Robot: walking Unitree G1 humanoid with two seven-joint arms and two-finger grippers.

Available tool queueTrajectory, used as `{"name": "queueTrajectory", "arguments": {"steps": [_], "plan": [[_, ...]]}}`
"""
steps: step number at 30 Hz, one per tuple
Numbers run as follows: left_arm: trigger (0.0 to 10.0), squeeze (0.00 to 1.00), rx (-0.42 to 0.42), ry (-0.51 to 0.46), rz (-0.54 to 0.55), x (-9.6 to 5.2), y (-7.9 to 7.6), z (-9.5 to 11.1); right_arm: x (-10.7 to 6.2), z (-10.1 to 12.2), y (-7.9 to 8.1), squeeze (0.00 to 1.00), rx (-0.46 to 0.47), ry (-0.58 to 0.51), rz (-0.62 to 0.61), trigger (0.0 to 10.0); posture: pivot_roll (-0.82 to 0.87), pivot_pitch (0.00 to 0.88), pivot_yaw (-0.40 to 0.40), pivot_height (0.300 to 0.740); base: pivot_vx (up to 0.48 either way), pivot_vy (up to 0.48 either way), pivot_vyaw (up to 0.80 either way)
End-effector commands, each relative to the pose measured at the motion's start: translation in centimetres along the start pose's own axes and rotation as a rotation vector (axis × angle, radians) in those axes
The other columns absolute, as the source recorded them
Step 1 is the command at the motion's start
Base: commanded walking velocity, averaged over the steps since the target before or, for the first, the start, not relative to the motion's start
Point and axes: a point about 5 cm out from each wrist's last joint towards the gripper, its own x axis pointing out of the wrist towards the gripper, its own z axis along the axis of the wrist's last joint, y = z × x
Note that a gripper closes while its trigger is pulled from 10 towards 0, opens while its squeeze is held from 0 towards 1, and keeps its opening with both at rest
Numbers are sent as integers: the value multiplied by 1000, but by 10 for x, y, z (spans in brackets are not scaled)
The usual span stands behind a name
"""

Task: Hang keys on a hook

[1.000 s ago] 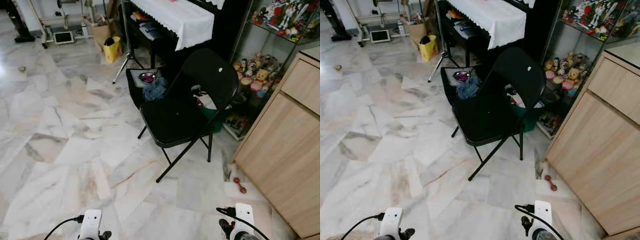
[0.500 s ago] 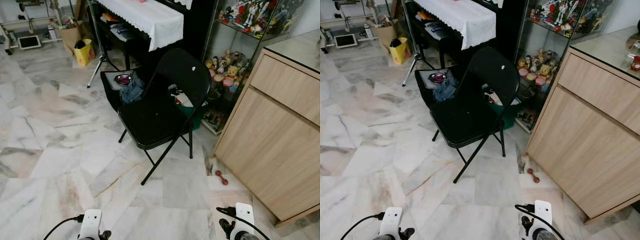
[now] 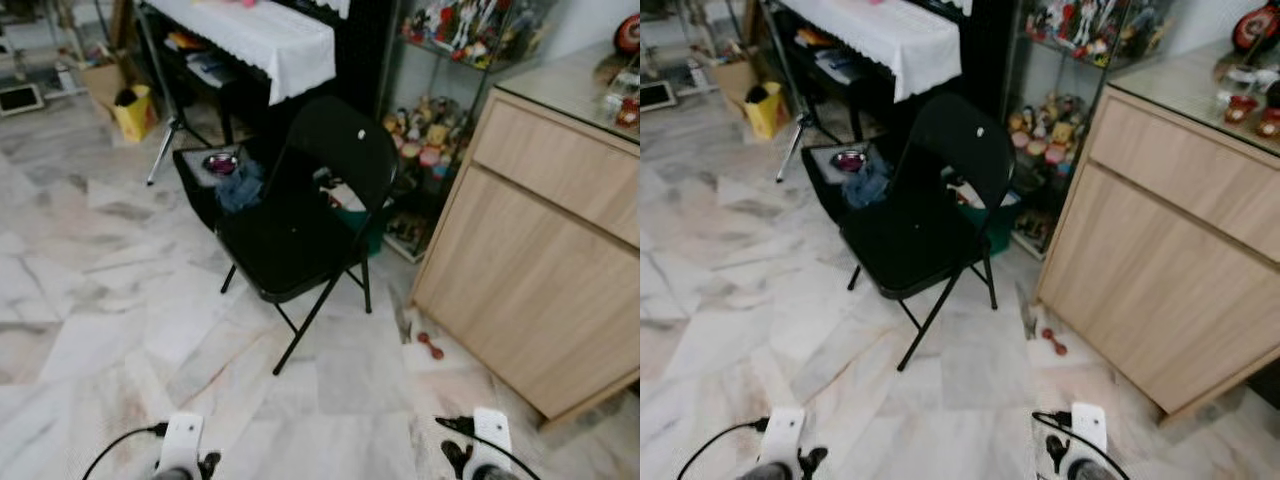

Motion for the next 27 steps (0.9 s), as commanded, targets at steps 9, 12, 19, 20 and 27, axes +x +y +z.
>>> {"name": "queueTrajectory", "arguments": {"steps": [9,12,19,20,27], "plan": [[10000,0,24,21,0,-1,0,-5,-1,-3,-3,0,3,11,-10,10000,89,56,-38,740,0,0,-744],[10000,0,31,18,-6,-1,-1,-4,-1,-3,-3,0,7,12,-16,10000,90,58,-36,740,0,0,-744],[10000,0,47,16,-6,0,-1,-3,-1,-3,-2,0,13,11,-18,10000,95,62,-28,740,0,0,-744],[10000,0,47,16,-6,0,-1,-3,-1,-3,-2,0,13,11,-18,10000,95,62,-28,740,0,0,-744],[10000,0,58,18,-1,-1,3,-4,0,-5,1,0,28,13,-11,10000,105,62,-11,740,0,0,-744]]}}
